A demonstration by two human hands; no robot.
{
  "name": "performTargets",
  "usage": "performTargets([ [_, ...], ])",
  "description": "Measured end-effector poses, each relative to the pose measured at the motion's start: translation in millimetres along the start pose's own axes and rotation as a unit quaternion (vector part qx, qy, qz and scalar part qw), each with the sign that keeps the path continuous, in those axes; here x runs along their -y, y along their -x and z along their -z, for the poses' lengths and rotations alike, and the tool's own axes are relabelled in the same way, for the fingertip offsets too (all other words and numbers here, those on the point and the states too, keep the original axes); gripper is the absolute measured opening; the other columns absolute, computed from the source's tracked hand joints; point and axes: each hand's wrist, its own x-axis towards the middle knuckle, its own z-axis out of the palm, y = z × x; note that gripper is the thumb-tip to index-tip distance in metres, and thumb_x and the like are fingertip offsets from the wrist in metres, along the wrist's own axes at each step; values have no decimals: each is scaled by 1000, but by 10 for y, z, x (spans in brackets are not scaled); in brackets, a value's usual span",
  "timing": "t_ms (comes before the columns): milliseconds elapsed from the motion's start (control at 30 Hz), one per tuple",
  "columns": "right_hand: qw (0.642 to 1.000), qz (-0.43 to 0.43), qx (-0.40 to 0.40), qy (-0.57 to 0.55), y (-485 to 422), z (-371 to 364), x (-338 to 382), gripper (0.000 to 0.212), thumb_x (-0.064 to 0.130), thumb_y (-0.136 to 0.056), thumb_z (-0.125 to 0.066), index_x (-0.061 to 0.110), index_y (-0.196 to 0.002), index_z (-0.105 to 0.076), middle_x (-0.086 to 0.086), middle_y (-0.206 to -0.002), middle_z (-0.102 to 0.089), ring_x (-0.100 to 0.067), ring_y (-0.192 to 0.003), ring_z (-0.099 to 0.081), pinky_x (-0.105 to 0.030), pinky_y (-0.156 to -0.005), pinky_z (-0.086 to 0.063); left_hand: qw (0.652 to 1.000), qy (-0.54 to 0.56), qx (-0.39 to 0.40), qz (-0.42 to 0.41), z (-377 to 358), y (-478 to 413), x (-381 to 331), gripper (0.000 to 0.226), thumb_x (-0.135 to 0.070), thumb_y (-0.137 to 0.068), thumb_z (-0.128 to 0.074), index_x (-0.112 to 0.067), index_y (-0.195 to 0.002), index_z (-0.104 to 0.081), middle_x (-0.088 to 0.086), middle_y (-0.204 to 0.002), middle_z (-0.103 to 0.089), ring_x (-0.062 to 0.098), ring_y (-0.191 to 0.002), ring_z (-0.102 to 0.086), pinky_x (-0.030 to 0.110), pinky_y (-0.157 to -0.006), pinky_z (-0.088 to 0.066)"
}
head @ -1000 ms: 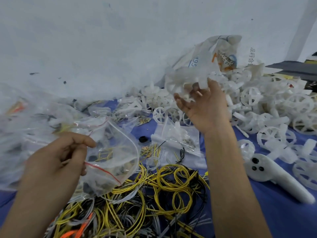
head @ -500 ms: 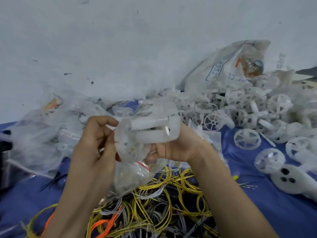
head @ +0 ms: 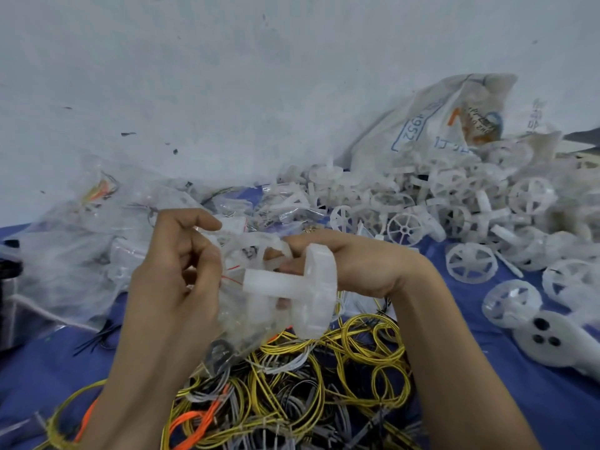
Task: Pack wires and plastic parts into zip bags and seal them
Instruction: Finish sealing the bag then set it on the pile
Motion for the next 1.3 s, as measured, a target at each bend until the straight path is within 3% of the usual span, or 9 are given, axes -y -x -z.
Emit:
performTargets([
  [100, 1000, 13, 2, 20, 57, 32, 6, 33, 5, -96, -46, -9, -125, -52, -25, -131, -54, -36, -121, -53, -48, -103, -43, 1000, -8, -10, -2, -25, 1, 10, 33, -14, -94, -50, -47, -91, -45, 2, -74, -54, 22, -68, -54, 47, -67, -47],
  [400, 996, -21, 21, 89, 85, 51, 43, 19, 0, -94, -50, -8, -109, -59, -16, -109, -65, -25, -97, -63, -42, -90, -49, 999, -16, 3, -28, -52, -6, 13, 21, -25, -89, -45, -46, -92, -45, -6, -72, -56, 10, -67, -55, 24, -62, -44],
  [500, 990, -59, 1, 128, 13, -23, 39, 29, -1, -96, -46, 18, -82, -63, 1, -80, -64, -13, -72, -64, -34, -69, -57, 994, -42, 85, -60, -98, 36, -58, 22, -22, -88, -45, -43, -94, -45, -7, -76, -56, 11, -71, -57, 13, -62, -43],
  [600, 991, -69, -57, 101, -19, -40, 53, 35, 0, -95, -46, 24, -76, -62, 4, -72, -64, -14, -65, -63, -30, -60, -56, 985, -53, 143, -76, -91, 62, -99, 22, -22, -85, -47, -42, -94, -46, -5, -76, -56, 15, -69, -57, 20, -63, -45],
  [700, 988, -72, -128, 46, 4, 27, 66, 24, 4, -94, -46, 4, -84, -68, -7, -70, -65, -18, -57, -62, -31, -57, -56, 983, -36, 165, -77, -44, 61, -104, 22, -22, -85, -47, -41, -95, -46, -3, -74, -55, 18, -66, -55, 33, -62, -45],
  [800, 976, -57, -187, 94, -41, -30, 114, 22, 5, -92, -45, -8, -93, -63, -16, -77, -60, -22, -67, -58, -35, -64, -53, 986, 6, 155, -55, -94, 64, -134, 21, -22, -84, -48, -41, -93, -48, -2, -71, -54, 17, -60, -53, 34, -59, -45],
  [933, 914, -47, -219, 339, -153, -296, 192, 31, 3, -93, -39, 5, -124, -47, -15, -118, -55, -30, -106, -53, -32, -78, -39, 993, 10, 108, -51, -199, 79, -159, 22, -23, -84, -48, -44, -92, -49, -5, -72, -56, 11, -62, -58, 19, -54, -45],
  [1167, 840, -111, -309, 432, -249, -440, 156, 36, 11, -88, -50, 9, -120, -33, -11, -118, -51, -31, -110, -53, -33, -73, -36, 992, 8, 113, -62, -280, 112, -206, 18, -20, -86, -50, -38, -90, -52, -2, -72, -55, 14, -65, -58, 20, -53, -45],
  [1300, 902, -74, -280, 320, -218, -323, 149, 15, 7, -87, -50, 12, -94, -37, -7, -94, -54, -24, -86, -57, -24, -59, -37, 991, 45, 117, -36, -362, 131, -196, 19, -21, -86, -47, -38, -86, -55, -2, -74, -54, 14, -62, -55, 22, -53, -44],
])
